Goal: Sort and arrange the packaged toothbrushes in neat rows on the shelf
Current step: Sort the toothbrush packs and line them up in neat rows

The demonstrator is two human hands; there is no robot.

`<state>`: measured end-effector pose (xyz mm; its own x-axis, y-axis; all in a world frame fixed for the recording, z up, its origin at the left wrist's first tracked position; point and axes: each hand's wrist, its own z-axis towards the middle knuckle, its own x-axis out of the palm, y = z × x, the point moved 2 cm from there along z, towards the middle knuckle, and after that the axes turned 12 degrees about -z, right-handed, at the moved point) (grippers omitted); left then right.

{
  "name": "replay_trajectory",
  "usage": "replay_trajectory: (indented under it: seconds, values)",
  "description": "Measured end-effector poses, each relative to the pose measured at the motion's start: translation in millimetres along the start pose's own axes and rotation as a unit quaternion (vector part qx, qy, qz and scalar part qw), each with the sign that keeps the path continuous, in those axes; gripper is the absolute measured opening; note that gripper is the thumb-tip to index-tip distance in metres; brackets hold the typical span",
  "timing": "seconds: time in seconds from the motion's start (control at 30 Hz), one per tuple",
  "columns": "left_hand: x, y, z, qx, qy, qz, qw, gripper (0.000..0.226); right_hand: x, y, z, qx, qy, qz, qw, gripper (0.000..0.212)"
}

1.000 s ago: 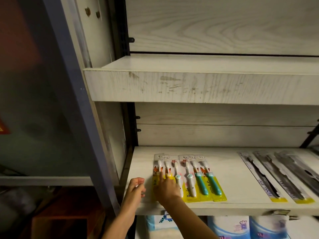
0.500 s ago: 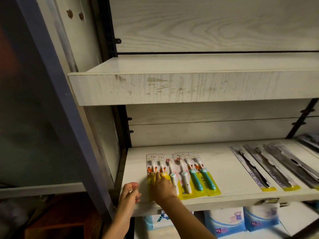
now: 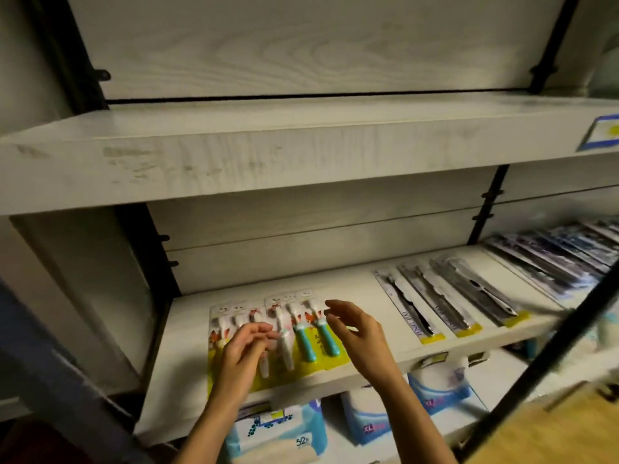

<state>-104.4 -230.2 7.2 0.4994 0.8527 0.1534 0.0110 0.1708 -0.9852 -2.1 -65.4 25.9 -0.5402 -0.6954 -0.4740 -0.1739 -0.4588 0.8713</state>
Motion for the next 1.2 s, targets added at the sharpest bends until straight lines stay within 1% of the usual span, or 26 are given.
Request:
replay_trajectory:
  seconds: [0.17,0.3,0.43,0.57,0.77,0.93,1.03,1.13,1.17,1.2]
  values:
    - [70,19,-2,-0.002,-0.025,-0.011,1.0,0.026,-65,-48,0,-0.002,0.023,-0.029,0.999,0.023]
    - [129,38,-10,-0.024,-0.066,-0.03,0.997,0.027,-127,-85,4,-0.002,0.056,-0.041,0.998,0.023]
    - [176,55,-15,-0.052,-0.069,-0.011,0.996,0.024,-176,-116,11,0.007,0.041,-0.02,0.999,0.019]
    - [207,64,-21,-0.068,-0.067,0.023,0.995,0.021,-201,-132,11,0.017,0.042,0.001,0.999,0.019]
    - [230,70,-8,-0.08,-0.067,0.045,0.993,0.022,-222,-143,16,0.016,0.033,0.002,0.999,0.019]
    - [261,87,8,-0.088,-0.079,0.058,0.991,0.022,-249,-157,20,0.01,0.025,-0.008,1.0,0.026]
    - [278,109,17,-0.102,-0.109,0.102,0.984,0.023,-265,-168,25,0.022,0.035,-0.005,0.999,0.028]
    - [297,118,37,-0.071,-0.168,0.204,0.962,0.012,-276,-174,34,0.014,0.058,-0.015,0.998,0.025]
    - [305,118,46,-0.061,-0.183,0.248,0.949,0.022,-279,-175,37,0.009,0.067,-0.019,0.998,0.024]
    - [314,120,55,-0.071,-0.186,0.295,0.935,0.039,-282,-174,40,0.003,0.076,-0.02,0.997,0.024]
